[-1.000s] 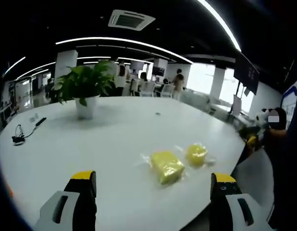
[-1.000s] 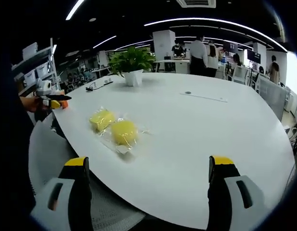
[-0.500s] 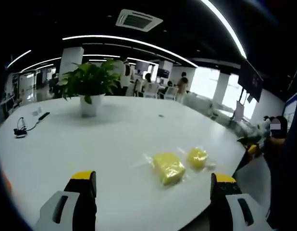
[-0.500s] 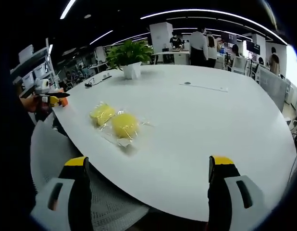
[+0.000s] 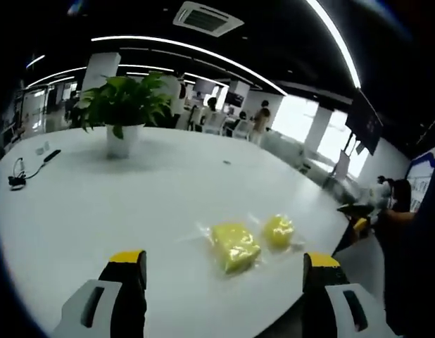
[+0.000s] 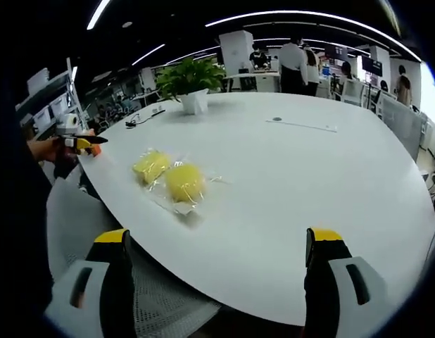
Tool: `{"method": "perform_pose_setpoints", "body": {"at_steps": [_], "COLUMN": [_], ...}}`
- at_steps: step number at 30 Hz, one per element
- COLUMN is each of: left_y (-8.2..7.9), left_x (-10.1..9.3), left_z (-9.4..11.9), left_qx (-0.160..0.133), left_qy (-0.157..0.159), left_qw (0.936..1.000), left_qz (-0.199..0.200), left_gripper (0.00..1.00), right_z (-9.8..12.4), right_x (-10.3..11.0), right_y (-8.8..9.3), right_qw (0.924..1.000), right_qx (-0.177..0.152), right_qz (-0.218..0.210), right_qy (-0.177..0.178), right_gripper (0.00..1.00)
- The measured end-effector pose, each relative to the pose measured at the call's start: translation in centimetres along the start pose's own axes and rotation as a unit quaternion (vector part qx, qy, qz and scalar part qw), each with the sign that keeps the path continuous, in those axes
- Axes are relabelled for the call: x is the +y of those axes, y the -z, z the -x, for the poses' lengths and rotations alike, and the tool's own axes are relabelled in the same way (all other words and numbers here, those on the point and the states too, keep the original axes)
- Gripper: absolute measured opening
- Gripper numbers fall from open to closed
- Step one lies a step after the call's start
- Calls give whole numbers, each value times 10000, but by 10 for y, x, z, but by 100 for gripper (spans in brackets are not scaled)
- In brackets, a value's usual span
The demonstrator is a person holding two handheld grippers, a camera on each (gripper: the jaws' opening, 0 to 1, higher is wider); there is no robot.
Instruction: Compare the silicone blocks by pressing each to a similar depth, holding the contact briefly, and releasing to observe deformation and rebound differences across the visible hardness samples.
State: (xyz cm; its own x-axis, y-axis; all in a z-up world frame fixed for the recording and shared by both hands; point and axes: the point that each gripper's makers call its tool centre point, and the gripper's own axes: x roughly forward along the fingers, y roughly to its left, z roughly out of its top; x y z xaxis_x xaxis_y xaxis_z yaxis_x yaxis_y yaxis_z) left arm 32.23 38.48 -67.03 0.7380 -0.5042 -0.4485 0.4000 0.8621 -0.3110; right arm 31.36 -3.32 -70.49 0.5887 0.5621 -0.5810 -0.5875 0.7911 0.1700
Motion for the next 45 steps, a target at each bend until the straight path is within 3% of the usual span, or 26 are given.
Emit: {"method": "perform_pose_setpoints", "body": {"at_steps": [5, 7, 14, 21, 25, 27, 29, 33, 39, 44, 45], "left_y": [-2, 2, -7, -15, -21, -19, -3, 7, 19, 24, 27], "left_x": [4, 13, 24, 29, 35, 36, 35, 42, 34, 30, 31], "left_z": [-9, -14, -44, -75, -90, -97, -102, -116, -134, -148, -150], "left_qx": [62, 210, 307, 540, 496, 519, 856, 895, 1089, 1150, 1157], "left_qy": [76, -101, -30, 40, 62, 135, 219, 136, 375, 475, 413], "left_qw": [9997, 9991, 9956, 9943, 9932, 9914, 9821, 9821, 9742, 9665, 9616], "left_qz": [222, 368, 883, 916, 1049, 1195, 1661, 1652, 1941, 2243, 2452], "left_gripper": [100, 100, 100, 100, 100, 100, 100, 99, 83, 59, 54], "right_z": [0, 0, -7, -9, -8, -8, -8, -9, -10, -9, -8], "right_x": [-3, -4, 1, 8, 9, 9, 7, 8, 9, 9, 9], "right_y": [2, 0, -3, -7, -7, -6, -5, -4, 5, 10, 11], "right_qw": [10000, 9999, 9998, 9998, 9997, 9996, 9995, 9993, 9994, 9994, 9994], "right_qx": [2, -47, -118, -158, -190, -192, -205, -222, -122, -34, -31], "right_qz": [-66, -116, -175, -131, -163, -198, -236, -309, -325, -338, -351], "right_qy": [28, 53, 29, -39, -48, -43, -41, -39, -39, -60, -61], "right_gripper": [96, 96, 96, 96, 96, 96, 96, 96, 96, 96, 96]}}
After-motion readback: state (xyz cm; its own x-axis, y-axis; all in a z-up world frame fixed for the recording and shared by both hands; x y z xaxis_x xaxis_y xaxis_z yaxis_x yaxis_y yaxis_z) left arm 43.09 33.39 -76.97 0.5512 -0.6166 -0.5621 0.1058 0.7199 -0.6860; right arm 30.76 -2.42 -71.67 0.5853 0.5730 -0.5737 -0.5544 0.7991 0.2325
